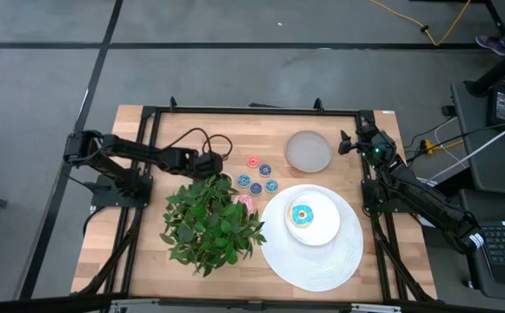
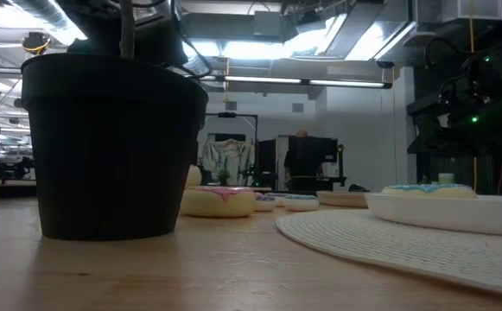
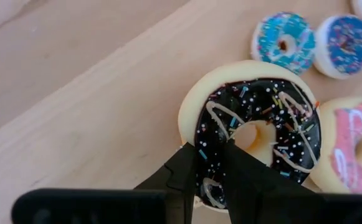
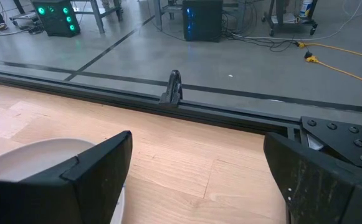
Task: Pick & Place donuts
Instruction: Put the large black donut onto the white plate
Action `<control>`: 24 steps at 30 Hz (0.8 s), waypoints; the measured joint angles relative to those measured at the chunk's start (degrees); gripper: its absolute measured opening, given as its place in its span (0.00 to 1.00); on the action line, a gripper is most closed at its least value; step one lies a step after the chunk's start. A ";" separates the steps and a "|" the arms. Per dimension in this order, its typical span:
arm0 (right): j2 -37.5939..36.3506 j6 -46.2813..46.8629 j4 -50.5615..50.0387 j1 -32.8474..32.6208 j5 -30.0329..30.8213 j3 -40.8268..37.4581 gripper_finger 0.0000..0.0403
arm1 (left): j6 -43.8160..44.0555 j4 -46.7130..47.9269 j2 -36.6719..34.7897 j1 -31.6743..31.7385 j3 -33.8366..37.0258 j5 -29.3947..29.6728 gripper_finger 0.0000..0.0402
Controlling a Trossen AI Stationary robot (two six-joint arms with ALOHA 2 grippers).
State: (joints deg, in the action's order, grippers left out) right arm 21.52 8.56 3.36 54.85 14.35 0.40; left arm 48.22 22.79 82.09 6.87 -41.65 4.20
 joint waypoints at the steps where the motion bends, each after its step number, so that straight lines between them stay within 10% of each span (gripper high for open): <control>1: 0.00 0.00 0.00 -0.02 0.02 0.00 0.90 | -1.32 0.16 0.01 0.32 -0.33 -0.96 0.15; 18: -0.02 9.31 0.02 0.00 -0.74 0.00 0.90 | -19.63 13.98 0.01 8.23 -16.91 -6.90 0.05; 24: 0.00 13.67 0.17 -0.01 -12.99 0.00 0.90 | -22.79 17.41 -0.01 12.47 -23.85 -6.88 0.05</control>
State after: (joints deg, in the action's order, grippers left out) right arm 21.52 22.23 3.53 54.84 1.36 0.40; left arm 25.43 40.20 82.08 19.34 -65.50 -2.68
